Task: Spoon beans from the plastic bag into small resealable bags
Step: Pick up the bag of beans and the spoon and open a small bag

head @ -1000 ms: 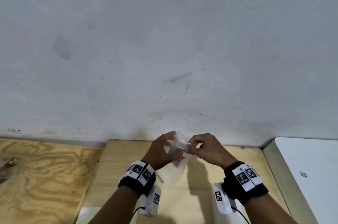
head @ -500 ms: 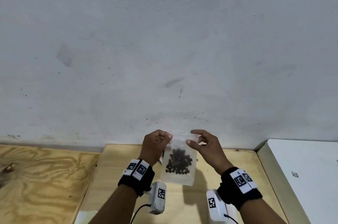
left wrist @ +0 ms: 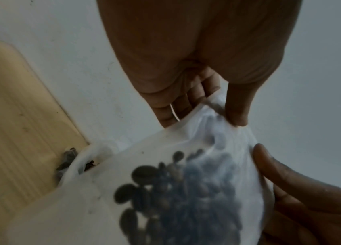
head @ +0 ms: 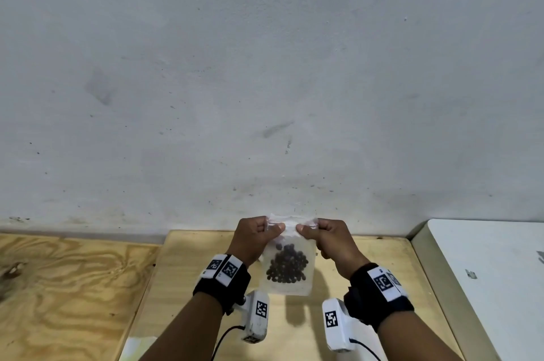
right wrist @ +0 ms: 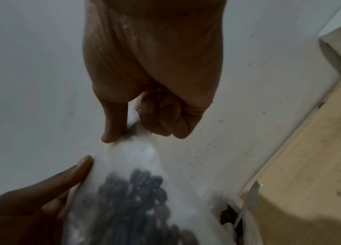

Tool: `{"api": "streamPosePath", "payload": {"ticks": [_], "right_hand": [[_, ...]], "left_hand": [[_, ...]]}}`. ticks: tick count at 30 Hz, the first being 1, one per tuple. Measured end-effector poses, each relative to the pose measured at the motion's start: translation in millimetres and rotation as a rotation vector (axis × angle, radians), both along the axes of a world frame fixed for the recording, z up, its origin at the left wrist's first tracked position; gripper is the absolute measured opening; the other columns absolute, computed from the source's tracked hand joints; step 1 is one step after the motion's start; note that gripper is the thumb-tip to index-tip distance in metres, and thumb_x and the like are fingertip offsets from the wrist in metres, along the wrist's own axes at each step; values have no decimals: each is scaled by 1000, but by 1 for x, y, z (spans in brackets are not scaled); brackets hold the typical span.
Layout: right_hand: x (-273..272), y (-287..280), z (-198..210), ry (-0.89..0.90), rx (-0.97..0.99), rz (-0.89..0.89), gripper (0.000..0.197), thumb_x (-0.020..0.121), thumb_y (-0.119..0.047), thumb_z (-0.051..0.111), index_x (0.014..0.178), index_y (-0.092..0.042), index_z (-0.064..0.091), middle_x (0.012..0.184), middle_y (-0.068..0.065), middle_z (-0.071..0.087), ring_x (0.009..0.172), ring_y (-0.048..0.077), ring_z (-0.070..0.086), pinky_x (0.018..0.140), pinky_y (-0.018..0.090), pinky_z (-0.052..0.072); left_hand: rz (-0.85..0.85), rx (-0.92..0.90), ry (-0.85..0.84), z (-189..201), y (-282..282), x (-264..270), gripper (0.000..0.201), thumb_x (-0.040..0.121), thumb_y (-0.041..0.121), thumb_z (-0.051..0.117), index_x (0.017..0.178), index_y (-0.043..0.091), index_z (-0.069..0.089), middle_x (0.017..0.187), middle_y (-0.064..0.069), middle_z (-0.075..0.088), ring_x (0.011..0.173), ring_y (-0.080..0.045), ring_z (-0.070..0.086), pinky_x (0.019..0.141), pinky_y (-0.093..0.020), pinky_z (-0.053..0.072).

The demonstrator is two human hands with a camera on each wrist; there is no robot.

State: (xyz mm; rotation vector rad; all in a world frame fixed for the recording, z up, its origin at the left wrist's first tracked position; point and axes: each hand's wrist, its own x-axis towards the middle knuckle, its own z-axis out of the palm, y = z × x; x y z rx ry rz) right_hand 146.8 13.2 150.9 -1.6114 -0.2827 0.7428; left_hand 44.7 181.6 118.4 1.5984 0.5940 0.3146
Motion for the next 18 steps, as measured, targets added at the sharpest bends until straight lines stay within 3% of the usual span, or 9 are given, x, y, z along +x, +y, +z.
{"api": "streamPosePath", "payload": {"ticks": [2, 6, 10, 13, 15, 16, 18], "right_hand": [[5, -5, -4, 53, 7, -45, 19, 84, -19, 78, 73, -6, 69, 47, -10, 47, 44, 12, 26, 46, 23, 19], [6, -11, -10, 79, -6, -72, 23, 84, -21, 78, 73, -5, 66, 48, -6, 36, 46, 13, 22, 46, 24, 18], [5, -9, -13, 79, -12, -148, 22, 84, -22, 78, 70, -9, 66, 53, -3, 48, 43, 12, 25, 44, 22, 21], [3, -12, -12, 63, -11, -171, 22, 85, -24, 77, 75, -7, 67, 56, -3, 54, 41, 10, 28, 42, 22, 23], [-1, -16, -11, 3, 3, -158, 17, 87, -23, 75, 89, -9, 65, 64, 3, 63, 40, 7, 36, 40, 20, 29], [-3, -18, -12, -23, 14, -145, 16, 88, -20, 74, 94, -11, 61, 70, 5, 66, 41, 4, 40, 40, 18, 31], [-9, -25, -20, -57, 38, -72, 20, 87, -11, 74, 89, -13, 54, 74, 5, 63, 44, 3, 42, 42, 18, 33]], "left_hand": [[12, -58, 6, 0, 3, -2, 28, 86, 25, 71, 78, -2, 73, 80, -23, 72, 67, -28, 66, 65, -42, 54], [-4, -80, -18, 0, 0, -7, 25, 90, 18, 67, 77, -1, 76, 76, -22, 71, 62, -24, 61, 61, -31, 47], [-3, -121, -4, 0, -7, -3, 30, 92, 24, 64, 82, -1, 74, 79, -25, 70, 63, -23, 62, 53, -25, 46], [-5, -178, 18, -5, -8, -1, 32, 94, 29, 60, 83, 3, 75, 88, -29, 70, 72, -33, 67, 54, -28, 47], [27, -181, 17, -6, -10, -1, 30, 93, 30, 62, 84, 5, 76, 89, -27, 71, 76, -36, 68, 61, -33, 49], [64, -199, 11, -6, -11, -1, 31, 91, 32, 64, 84, 3, 75, 88, -27, 71, 75, -36, 67, 66, -38, 49], [180, -293, -8, -9, -14, -3, 34, 89, 30, 67, 85, -3, 70, 83, -26, 66, 74, -31, 60, 69, -40, 47]]}}
